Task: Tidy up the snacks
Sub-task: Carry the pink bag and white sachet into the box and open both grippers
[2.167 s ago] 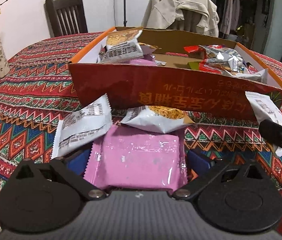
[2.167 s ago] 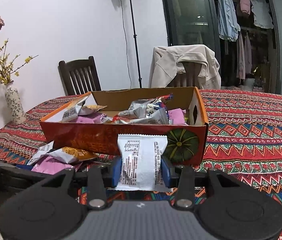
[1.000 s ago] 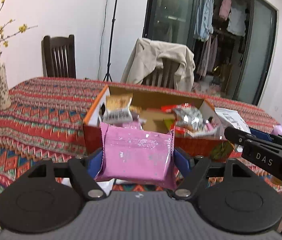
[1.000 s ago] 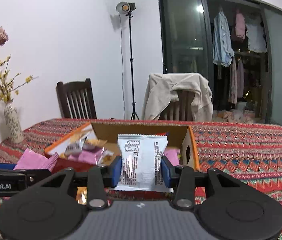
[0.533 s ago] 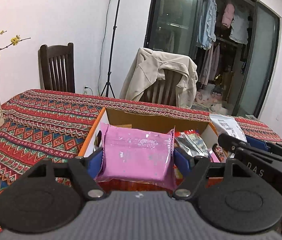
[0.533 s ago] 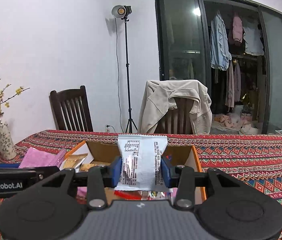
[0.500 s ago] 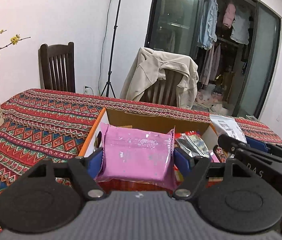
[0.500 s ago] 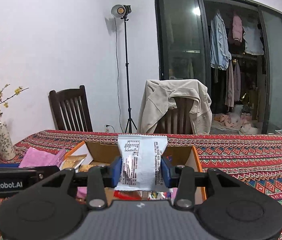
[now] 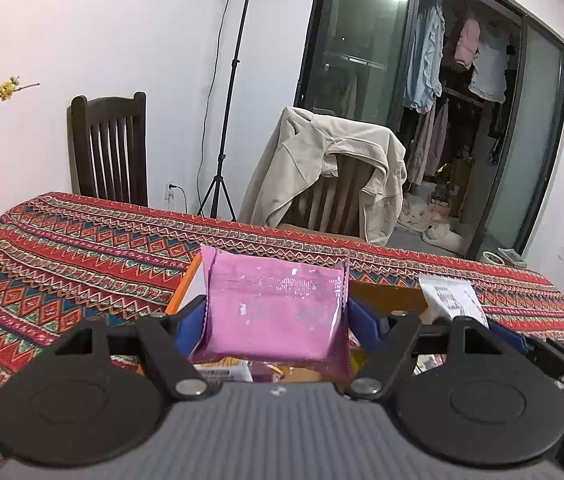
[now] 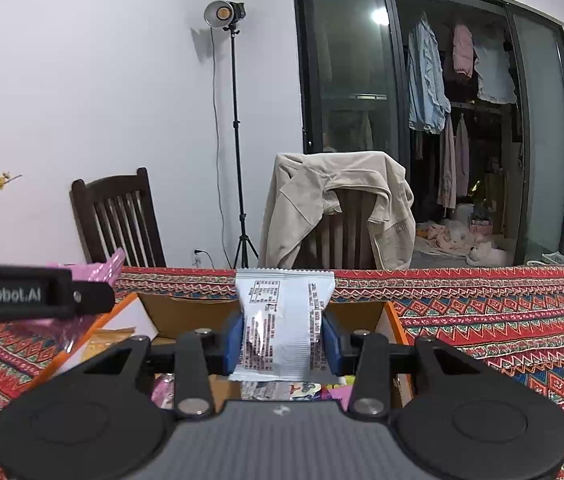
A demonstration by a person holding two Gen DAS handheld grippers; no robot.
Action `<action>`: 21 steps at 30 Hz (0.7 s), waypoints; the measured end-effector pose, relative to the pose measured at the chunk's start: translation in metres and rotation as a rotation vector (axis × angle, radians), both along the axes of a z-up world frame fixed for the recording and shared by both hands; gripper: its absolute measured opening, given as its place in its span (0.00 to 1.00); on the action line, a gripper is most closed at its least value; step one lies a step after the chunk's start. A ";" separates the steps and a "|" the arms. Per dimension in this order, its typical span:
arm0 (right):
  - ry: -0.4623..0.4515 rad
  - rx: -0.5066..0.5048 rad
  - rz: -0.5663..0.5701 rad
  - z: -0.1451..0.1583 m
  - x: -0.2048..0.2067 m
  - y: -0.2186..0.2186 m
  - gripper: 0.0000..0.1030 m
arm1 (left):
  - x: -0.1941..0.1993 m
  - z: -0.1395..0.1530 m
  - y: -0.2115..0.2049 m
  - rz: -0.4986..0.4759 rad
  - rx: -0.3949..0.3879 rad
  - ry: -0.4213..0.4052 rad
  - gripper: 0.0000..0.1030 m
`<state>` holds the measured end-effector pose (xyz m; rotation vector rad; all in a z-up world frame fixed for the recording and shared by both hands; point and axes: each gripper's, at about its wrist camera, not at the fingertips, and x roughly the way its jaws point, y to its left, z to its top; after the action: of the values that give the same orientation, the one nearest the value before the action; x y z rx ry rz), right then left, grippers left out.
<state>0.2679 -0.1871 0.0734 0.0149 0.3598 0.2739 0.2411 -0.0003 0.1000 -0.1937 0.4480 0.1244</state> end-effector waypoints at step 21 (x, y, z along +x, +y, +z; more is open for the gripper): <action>-0.001 0.037 -0.003 -0.031 0.018 -0.004 0.39 | 0.021 -0.036 0.011 0.042 0.041 0.023 0.73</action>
<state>0.2860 -0.1913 0.0424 0.0516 0.3538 0.2773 0.2618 0.0103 0.0641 -0.1619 0.4638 0.1767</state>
